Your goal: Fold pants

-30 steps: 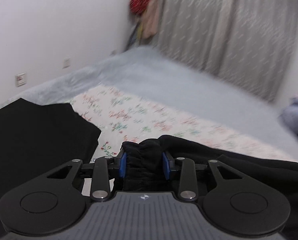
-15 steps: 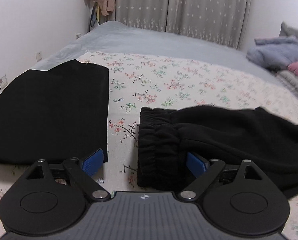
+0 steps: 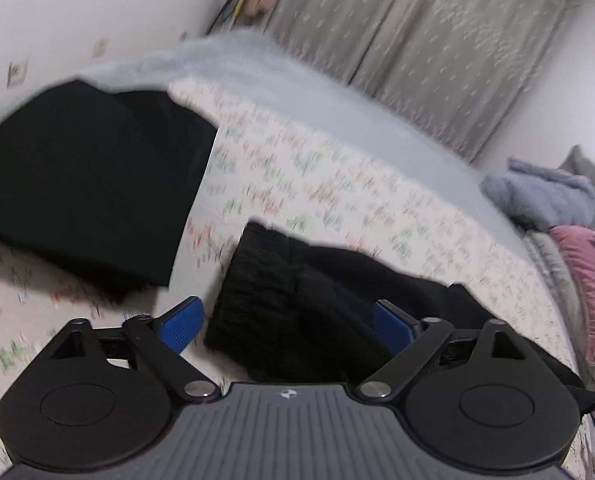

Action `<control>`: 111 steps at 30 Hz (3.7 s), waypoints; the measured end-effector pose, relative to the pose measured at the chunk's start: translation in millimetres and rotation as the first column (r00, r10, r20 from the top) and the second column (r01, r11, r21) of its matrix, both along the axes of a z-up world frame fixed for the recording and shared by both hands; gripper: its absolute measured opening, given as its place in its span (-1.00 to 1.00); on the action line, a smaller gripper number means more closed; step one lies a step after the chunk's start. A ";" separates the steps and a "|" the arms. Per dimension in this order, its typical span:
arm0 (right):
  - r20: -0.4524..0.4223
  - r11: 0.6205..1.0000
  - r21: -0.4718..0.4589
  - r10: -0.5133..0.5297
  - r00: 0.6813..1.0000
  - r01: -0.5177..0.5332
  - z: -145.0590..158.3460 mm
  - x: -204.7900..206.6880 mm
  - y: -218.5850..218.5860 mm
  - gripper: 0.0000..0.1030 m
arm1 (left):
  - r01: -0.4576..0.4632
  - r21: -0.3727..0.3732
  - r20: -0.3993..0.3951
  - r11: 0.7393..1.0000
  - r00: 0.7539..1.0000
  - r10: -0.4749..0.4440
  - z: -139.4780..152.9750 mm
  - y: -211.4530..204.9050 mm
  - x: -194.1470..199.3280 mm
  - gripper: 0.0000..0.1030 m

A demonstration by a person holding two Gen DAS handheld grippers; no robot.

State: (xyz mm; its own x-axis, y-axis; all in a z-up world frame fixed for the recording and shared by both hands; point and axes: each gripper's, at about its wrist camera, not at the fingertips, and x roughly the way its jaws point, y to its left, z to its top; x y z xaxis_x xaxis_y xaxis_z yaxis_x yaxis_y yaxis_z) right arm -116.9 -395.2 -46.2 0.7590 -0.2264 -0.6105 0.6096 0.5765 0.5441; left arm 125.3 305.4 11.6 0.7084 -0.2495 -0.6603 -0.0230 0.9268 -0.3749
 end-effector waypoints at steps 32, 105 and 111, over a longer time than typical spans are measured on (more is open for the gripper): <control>0.097 0.991 -0.041 0.133 0.986 -0.130 46.6 64.8 -4.8 -0.69 | -0.096 0.161 -0.084 0.982 0.990 0.110 -31.0 -36.4 24.1 -0.49; -0.262 0.975 -0.209 0.023 0.965 -0.080 2.6 107.2 -31.0 0.12 | 0.560 0.442 -0.232 0.701 0.826 -0.514 -60.4 -341.2 169.4 -0.47; -0.379 0.964 -0.180 0.115 0.918 -0.196 -18.9 138.7 -26.2 -0.35 | 0.519 0.405 -0.140 0.753 0.849 -0.509 -45.8 -324.8 166.5 -0.75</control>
State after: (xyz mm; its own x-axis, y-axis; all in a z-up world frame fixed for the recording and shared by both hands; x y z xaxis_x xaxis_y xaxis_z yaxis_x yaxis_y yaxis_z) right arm 21.9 -421.4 -65.1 0.5311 -0.2769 -0.8008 0.6343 0.7565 0.1591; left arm 291.8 -19.5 -34.2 0.5386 -0.2741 -0.7967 0.4989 0.8658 0.0394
